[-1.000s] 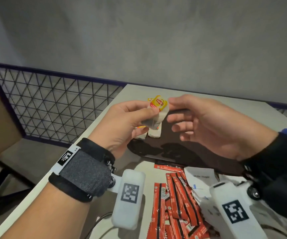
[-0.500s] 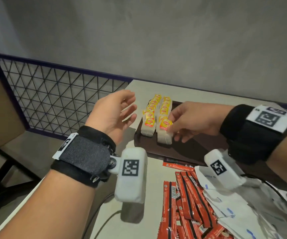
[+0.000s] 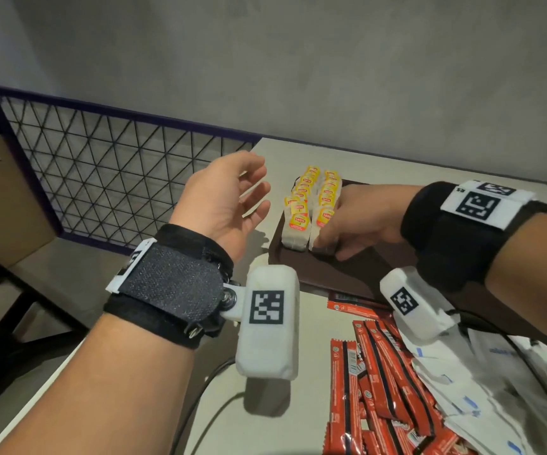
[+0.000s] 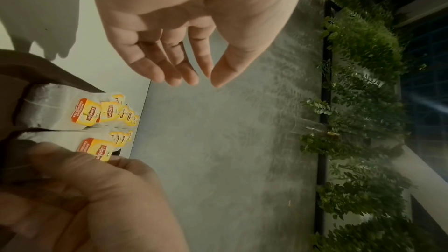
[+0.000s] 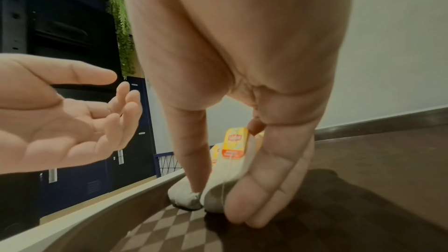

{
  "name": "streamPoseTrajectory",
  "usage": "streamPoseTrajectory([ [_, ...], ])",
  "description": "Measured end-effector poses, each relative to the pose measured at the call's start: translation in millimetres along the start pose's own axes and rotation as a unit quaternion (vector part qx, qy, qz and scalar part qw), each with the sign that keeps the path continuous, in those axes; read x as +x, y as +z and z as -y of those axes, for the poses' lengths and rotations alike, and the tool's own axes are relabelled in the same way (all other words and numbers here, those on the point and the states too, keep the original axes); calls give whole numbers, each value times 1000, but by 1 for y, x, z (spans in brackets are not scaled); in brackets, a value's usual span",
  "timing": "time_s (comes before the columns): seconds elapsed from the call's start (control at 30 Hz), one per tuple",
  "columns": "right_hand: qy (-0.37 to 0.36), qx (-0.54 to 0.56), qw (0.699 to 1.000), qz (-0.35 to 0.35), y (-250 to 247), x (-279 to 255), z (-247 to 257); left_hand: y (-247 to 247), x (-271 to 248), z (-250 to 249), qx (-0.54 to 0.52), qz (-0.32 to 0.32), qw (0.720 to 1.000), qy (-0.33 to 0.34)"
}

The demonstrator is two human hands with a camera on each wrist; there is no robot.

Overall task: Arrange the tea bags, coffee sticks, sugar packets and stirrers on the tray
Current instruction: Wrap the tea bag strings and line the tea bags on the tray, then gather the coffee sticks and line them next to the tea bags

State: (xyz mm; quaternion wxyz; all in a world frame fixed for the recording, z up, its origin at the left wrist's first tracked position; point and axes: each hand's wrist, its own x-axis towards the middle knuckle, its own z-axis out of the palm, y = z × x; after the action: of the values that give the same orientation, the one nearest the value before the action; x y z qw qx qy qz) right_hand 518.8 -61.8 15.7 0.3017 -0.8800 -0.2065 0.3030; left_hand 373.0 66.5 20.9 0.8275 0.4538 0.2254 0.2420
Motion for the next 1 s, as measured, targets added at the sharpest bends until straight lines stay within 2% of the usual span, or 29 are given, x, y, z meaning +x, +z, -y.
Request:
streamPoseTrajectory([
  [0.27, -21, -66, 997, -32, 1, -3, 3, 2, -2, -7, 16, 18, 1000, -13],
  [0.37, -15, -48, 998, -45, -1, -18, 3, 2, -7, -17, 3, 35, 999, -15],
  [0.47, -23, -67, 995, -65, -10, -48, 1, 3, -14, -26, 10, 53, 998, 11],
  [0.6, -52, -179, 982, -14, -29, -101, -10, 18, -25, -28, 90, 74, 990, 75],
  [0.67, -59, -249, 967, 19, -34, -126, -20, 32, -35, -28, 196, 105, 968, 116],
  [0.7, -61, -287, 955, 33, -35, -138, -26, 39, -42, -26, 265, 124, 946, 140],
  [0.77, -59, -351, 933, 63, -32, -159, -42, 49, -56, -20, 411, 170, 879, 173],
  [0.8, -56, -379, 921, 76, -28, -167, -51, 52, -64, -16, 487, 198, 832, 177],
  [0.83, -54, -401, 911, 82, -24, -174, -60, 52, -73, -11, 569, 225, 772, 171],
  [0.9, -65, -419, 903, 70, -18, -184, -77, 51, -92, -1, 717, 273, 624, 144],
  [0.93, -76, -419, 903, 54, -15, -188, -85, 51, -101, 3, 759, 297, 565, 127],
  [0.97, -90, -417, 904, 37, -15, -192, -92, 51, -110, 8, 781, 319, 525, 113],
  [1.0, -100, -413, 905, 21, -14, -195, -98, 50, -117, 14, 792, 337, 499, 100],
])
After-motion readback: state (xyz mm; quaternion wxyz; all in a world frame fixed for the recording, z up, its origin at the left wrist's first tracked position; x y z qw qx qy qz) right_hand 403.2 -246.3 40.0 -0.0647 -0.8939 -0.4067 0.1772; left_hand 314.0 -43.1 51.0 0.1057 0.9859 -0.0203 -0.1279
